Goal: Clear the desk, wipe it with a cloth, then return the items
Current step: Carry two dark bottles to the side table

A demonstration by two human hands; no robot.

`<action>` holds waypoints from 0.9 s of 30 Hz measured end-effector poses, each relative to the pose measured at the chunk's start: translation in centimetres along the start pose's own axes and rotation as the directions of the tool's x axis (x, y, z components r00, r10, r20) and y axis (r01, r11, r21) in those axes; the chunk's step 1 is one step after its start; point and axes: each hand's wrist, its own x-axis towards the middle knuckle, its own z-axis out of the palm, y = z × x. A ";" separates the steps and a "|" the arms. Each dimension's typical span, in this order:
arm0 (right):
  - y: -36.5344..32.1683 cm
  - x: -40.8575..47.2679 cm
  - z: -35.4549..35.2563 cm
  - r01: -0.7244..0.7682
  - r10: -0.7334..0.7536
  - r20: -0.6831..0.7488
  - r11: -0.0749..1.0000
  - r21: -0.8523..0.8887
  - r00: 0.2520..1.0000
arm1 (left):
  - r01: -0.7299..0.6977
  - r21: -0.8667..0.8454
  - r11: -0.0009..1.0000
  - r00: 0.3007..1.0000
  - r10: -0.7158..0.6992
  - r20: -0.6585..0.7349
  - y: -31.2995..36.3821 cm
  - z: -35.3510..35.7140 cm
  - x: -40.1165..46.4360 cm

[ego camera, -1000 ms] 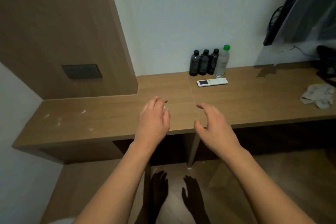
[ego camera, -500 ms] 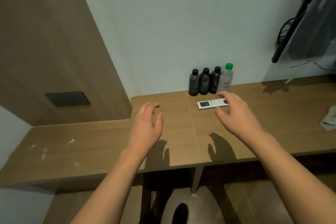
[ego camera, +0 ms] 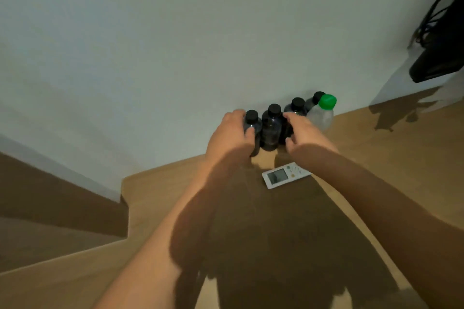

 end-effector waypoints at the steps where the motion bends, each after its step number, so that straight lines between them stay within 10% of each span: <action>1: -0.1 1.7 0.6 -0.041 0.041 0.018 0.999 -0.012 0.999 | 0.022 0.006 1.000 1.000 -0.022 0.014 -0.1 0.8 1.2; 18: -0.7 7.5 2.3 0.087 -0.065 0.079 0.944 -0.319 0.995 | 0.061 0.114 0.992 0.992 -0.048 -0.115 -3.9 2.4 2.6; 27: -2.1 -5.1 -2.7 0.061 -0.013 -0.274 0.984 0.169 0.962 | 0.079 -0.149 0.986 0.955 -0.118 -0.274 0.3 -3.7 -4.5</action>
